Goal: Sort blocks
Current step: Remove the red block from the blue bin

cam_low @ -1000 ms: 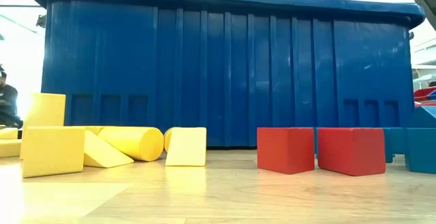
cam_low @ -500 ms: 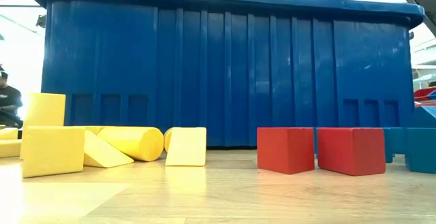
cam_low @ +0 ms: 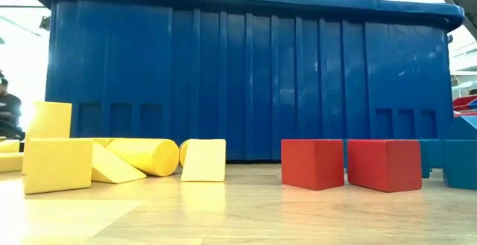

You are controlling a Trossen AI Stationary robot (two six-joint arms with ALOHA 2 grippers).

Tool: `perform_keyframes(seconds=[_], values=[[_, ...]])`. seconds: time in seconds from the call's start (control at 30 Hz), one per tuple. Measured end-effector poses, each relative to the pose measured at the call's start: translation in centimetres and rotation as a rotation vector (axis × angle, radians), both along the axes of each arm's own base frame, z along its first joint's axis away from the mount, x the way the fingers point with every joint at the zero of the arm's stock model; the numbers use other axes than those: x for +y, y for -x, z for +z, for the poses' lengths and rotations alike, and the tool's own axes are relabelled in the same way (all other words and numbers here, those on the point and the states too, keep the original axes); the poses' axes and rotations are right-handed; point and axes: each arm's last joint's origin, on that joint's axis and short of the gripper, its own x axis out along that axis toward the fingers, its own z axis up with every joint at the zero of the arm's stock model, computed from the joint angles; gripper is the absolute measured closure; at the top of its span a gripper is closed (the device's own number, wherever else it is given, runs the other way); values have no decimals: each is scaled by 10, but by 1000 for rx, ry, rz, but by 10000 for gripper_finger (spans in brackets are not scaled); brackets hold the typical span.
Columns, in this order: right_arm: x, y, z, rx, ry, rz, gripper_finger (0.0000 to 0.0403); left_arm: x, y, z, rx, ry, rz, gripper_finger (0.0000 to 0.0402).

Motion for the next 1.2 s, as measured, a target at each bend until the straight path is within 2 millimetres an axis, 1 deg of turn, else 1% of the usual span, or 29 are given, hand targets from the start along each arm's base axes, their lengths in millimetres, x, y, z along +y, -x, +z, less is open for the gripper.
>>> perform_keyframes(seconds=[0.07,0.2,0.4,0.53,0.63,0.8,0.97,1.1,1.2], values=[[4,-2,-1,14,-1,32,208,0,0,0,0,0,0,238],[12,-6,-9,62,-11,72,212,0,0,0,1,1,0,238],[12,-10,-19,61,-10,49,213,0,0,0,1,1,0,238],[11,-13,-17,47,33,59,217,0,0,0,0,0,0,238],[10,-16,-15,42,84,120,221,0,0,0,1,1,0,238],[10,-16,-15,92,155,238,223,0,0,0,1,1,0,238],[10,-16,-15,110,179,291,226,0,0,0,0,0,0,238],[10,-16,-15,119,190,311,241,0,0,0,1,1,0,238],[11,-15,-16,121,178,317,272,0,0,0,0,0,0,238]])
